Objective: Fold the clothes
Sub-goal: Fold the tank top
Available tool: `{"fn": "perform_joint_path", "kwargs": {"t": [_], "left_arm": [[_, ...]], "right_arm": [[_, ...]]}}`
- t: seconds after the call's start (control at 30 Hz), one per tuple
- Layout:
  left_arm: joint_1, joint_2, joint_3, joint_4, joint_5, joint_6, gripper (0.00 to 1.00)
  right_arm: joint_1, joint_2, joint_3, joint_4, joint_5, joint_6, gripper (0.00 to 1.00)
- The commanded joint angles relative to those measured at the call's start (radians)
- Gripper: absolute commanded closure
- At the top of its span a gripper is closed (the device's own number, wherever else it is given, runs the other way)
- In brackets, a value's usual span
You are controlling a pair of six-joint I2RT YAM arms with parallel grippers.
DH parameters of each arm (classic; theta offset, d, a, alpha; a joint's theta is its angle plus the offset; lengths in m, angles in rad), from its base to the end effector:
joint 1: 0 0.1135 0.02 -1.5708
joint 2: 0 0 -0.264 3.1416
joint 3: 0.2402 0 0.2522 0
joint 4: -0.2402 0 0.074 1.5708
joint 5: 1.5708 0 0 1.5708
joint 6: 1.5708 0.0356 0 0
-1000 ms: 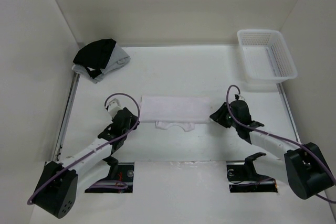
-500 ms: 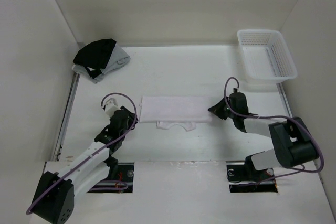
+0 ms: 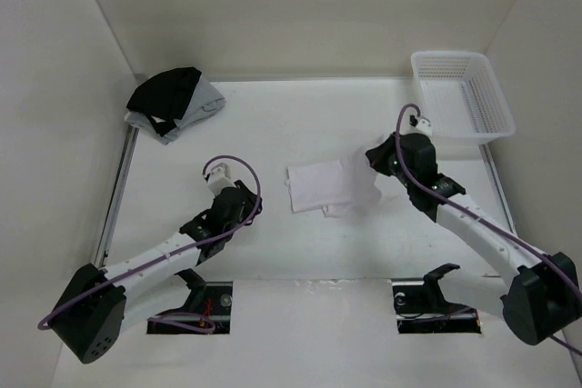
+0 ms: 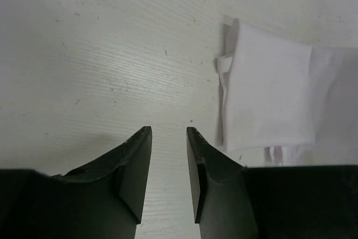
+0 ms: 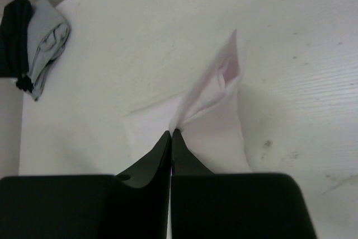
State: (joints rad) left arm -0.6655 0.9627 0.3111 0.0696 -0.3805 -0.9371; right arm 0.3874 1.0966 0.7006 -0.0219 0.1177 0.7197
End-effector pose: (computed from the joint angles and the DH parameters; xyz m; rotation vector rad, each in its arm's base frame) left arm 0.1574 -0.1068 0.1705 -0.5106 2.0934 -0.5426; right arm 0.2317 0.0900 0.2649 0.4133 1.9931 0.5932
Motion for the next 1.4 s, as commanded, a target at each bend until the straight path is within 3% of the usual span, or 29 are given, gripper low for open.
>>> {"fn": "perform_joint_path", "kwargs": {"t": [0.0,0.33,0.47,0.6,0.73,0.83,0.97,1.1,1.2,1.37], "left_arm": [[-0.004,-0.028,0.031,0.052,-0.018,-0.017,0.7],[0.045,-0.223,-0.063,0.03,0.02,-0.017,0.7],[0.083,-0.288,-0.087,0.01,0.052,-0.019,0.7],[0.126,-0.318,-0.093,-0.013,0.075,-0.014,0.7],[0.148,-0.306,-0.081,-0.011,0.084,-0.011,0.7],[0.142,-0.265,-0.064,0.001,0.084,-0.005,0.69],[0.12,-0.179,-0.04,0.035,0.083,0.007,0.68],[0.073,-0.067,0.014,0.07,0.078,0.027,0.68],[0.051,0.007,0.06,0.082,0.072,0.05,0.67],[0.062,0.065,0.095,0.07,0.069,0.063,0.66]], "right_arm": [[0.122,0.046,0.123,-0.134,0.146,-0.072,0.99],[0.48,0.458,0.437,-0.283,0.296,-0.026,0.94],[0.584,0.624,0.581,-0.309,0.29,-0.005,0.75],[0.653,0.66,0.651,-0.325,0.258,-0.014,0.7],[0.653,0.53,0.558,-0.293,0.266,-0.028,0.68],[0.614,0.386,0.423,-0.221,0.26,-0.063,0.72],[0.502,0.096,0.144,-0.064,0.258,-0.075,0.94],[0.31,-0.197,-0.112,0.029,0.244,-0.031,1.0],[0.146,-0.331,-0.243,0.081,0.212,0.001,0.91],[-0.032,-0.385,-0.363,0.207,0.145,0.026,0.59]]}}
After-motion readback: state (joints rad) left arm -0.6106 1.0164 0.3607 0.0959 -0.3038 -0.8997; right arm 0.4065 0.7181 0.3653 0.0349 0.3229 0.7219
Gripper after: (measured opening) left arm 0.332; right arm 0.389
